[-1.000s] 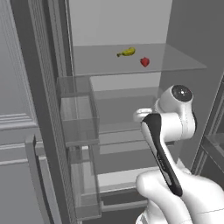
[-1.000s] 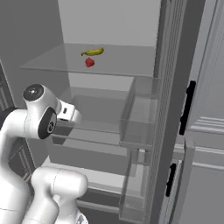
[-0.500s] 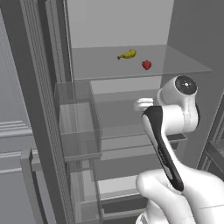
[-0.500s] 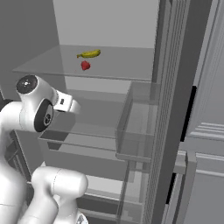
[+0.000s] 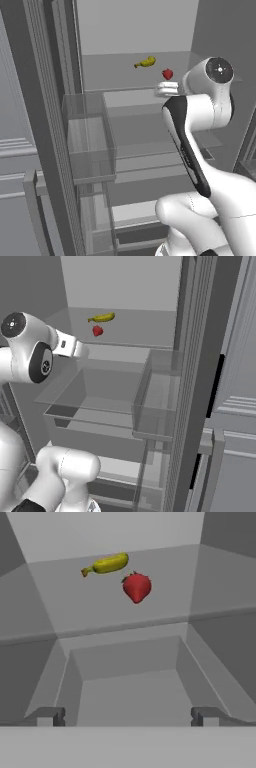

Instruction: Take the strawberry from the fridge and place it on top of the pancake, located on the dining counter.

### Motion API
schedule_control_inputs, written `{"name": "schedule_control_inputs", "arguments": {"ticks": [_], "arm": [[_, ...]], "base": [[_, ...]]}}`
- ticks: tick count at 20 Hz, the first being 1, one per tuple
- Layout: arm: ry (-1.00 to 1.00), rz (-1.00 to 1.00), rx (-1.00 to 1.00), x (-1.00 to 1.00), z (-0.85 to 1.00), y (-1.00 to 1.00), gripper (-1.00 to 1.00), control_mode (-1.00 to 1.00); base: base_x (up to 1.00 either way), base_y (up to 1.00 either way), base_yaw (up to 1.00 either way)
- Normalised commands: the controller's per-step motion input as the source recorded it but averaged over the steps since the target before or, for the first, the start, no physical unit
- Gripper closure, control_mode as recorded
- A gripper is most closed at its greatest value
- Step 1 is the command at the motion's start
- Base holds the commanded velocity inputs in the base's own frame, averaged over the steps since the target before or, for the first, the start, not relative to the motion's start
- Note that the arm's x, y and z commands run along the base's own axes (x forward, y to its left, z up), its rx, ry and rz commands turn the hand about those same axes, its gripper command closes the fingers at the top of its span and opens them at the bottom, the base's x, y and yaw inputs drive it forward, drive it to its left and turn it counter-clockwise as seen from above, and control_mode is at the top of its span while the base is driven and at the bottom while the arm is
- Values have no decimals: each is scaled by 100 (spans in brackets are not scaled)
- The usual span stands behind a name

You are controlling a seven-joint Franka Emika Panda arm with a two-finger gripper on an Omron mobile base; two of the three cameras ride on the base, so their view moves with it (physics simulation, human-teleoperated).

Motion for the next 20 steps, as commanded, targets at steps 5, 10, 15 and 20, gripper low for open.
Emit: {"name": "schedule_control_inputs", "arguments": {"ticks": [5, 10, 15, 20], "arm": [[-4, 0, 0, 48, 54, -1, -100, -100], [-3, 0, 0, 43, 9, -5, -100, -100], [0, 0, 0, 33, -11, -13, -100, -100], [0, 0, 0, 27, -21, -13, -100, -100]], "base": [[0, 0, 0], [0, 0, 0], [0, 0, 0], [0, 0, 0]]}}
